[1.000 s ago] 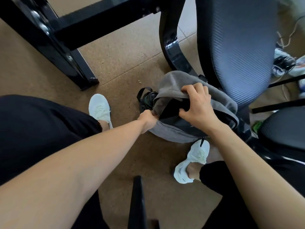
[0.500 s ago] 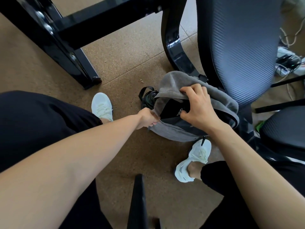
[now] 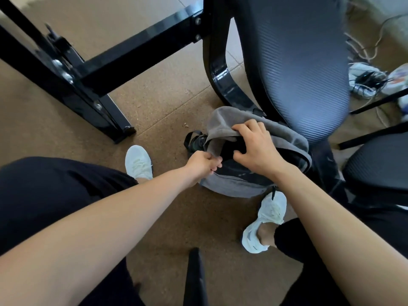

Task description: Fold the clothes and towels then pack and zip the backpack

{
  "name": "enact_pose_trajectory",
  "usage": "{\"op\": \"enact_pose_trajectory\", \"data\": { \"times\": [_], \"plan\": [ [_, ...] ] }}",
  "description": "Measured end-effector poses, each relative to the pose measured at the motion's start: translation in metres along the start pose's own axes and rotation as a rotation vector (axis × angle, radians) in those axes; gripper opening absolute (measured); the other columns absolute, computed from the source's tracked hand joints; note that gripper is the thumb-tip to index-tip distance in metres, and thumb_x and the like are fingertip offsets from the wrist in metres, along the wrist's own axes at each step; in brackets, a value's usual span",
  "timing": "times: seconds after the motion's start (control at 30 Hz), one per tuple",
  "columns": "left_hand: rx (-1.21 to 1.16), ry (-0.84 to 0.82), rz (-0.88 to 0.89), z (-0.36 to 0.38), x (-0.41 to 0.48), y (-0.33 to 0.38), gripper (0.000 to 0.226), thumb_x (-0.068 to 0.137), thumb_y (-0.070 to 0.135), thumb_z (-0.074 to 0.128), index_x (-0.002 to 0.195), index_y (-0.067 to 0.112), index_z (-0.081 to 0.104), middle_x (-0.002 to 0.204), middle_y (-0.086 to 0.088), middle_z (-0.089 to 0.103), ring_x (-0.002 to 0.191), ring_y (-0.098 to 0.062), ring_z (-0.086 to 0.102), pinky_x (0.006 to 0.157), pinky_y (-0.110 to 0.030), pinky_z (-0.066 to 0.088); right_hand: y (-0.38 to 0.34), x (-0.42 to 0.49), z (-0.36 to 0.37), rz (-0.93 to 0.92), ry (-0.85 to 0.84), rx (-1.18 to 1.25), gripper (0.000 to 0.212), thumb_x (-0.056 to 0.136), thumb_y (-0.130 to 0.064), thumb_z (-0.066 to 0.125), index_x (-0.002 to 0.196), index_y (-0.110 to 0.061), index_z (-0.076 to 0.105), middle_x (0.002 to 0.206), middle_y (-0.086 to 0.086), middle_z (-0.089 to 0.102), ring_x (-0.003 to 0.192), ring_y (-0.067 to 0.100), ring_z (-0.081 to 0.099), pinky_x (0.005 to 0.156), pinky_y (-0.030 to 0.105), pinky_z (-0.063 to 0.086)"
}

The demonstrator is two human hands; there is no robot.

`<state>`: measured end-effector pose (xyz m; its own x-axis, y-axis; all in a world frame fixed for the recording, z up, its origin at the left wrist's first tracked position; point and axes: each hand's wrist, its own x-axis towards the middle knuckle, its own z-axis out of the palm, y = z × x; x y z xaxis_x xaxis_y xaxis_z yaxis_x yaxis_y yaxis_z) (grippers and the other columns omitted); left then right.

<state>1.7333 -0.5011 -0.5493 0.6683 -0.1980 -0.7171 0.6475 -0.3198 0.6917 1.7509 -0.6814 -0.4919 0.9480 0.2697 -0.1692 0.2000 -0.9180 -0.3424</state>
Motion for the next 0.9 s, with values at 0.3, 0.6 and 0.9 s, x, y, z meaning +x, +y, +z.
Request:
{"op": "enact_pose_trajectory", "data": {
  "times": [0.3, 0.6, 0.9],
  "plan": [
    [0.073, 0.115, 0.291, -0.002, -0.041, 0.054, 0.031, 0.103, 0.031, 0.059, 0.080, 0.018, 0.074, 0.066, 0.006, 0.061, 0.068, -0.009, 0.057, 0.069, -0.025, 0.045, 0.018, -0.001, -0.016, 0.015, -0.054, 0.028, 0.070, 0.084, -0.045, 0.072, 0.146, -0.027, 0.046, 0.132, -0.003, 0.048, 0.128, 0.021, 0.041, 0.104, 0.043, 0.037],
    [0.080, 0.180, 0.366, -0.015, -0.029, 0.091, 0.032, 0.106, 0.030, 0.054, 0.086, 0.019, 0.077, 0.070, 0.007, 0.064, 0.060, -0.003, 0.055, 0.053, -0.012, 0.041, 0.033, -0.007, -0.022, 0.151, 0.037, -0.024, 0.064, 0.086, -0.038, 0.071, 0.144, -0.023, 0.048, 0.134, 0.003, 0.054, 0.127, 0.029, 0.046, 0.105, 0.046, 0.036],
    [0.323, 0.393, 0.255, -0.039, -0.032, 0.078, 0.018, 0.096, 0.037, 0.063, 0.111, 0.028, 0.066, 0.107, 0.012, 0.063, 0.106, -0.015, 0.058, 0.088, -0.033, 0.043, 0.031, -0.022, -0.027, 0.106, 0.070, -0.007, 0.064, 0.086, -0.037, 0.072, 0.144, -0.022, 0.049, 0.137, 0.003, 0.053, 0.129, 0.028, 0.043, 0.104, 0.044, 0.036]
  ]
}}
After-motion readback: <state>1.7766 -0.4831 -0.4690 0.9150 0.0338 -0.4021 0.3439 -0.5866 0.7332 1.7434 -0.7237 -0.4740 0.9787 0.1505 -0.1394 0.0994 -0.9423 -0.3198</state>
